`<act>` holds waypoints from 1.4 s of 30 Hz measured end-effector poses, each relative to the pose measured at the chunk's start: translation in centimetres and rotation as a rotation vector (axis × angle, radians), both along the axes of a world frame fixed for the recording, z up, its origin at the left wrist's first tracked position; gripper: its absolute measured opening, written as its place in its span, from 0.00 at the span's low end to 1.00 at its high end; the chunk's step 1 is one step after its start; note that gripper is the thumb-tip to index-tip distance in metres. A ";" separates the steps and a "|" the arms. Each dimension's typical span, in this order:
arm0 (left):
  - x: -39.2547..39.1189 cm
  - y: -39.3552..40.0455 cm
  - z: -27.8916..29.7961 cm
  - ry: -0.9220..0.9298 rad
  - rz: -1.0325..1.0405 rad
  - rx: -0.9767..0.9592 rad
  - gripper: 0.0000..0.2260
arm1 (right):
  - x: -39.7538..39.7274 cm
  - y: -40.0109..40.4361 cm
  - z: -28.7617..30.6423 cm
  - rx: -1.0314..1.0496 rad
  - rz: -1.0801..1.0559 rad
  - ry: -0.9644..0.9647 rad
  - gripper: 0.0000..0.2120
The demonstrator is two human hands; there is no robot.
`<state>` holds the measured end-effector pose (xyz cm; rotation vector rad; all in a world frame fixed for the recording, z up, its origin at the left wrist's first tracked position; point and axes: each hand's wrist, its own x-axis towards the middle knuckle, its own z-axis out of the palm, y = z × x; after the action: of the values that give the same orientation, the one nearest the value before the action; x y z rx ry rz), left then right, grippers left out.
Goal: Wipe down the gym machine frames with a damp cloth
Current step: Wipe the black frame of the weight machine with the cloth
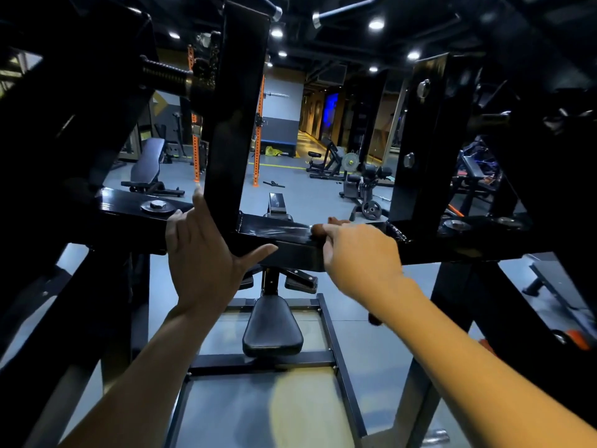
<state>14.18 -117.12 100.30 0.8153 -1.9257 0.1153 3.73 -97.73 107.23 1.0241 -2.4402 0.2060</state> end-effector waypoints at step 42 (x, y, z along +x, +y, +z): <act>-0.3 -0.2 0.0 -0.006 -0.054 0.070 0.61 | -2.1 -1.6 1.1 0.022 -0.082 -0.101 0.18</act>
<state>13.93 -117.34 100.32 0.8094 -1.9646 0.0178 1.59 -99.34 108.32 0.9412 -2.5753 0.2077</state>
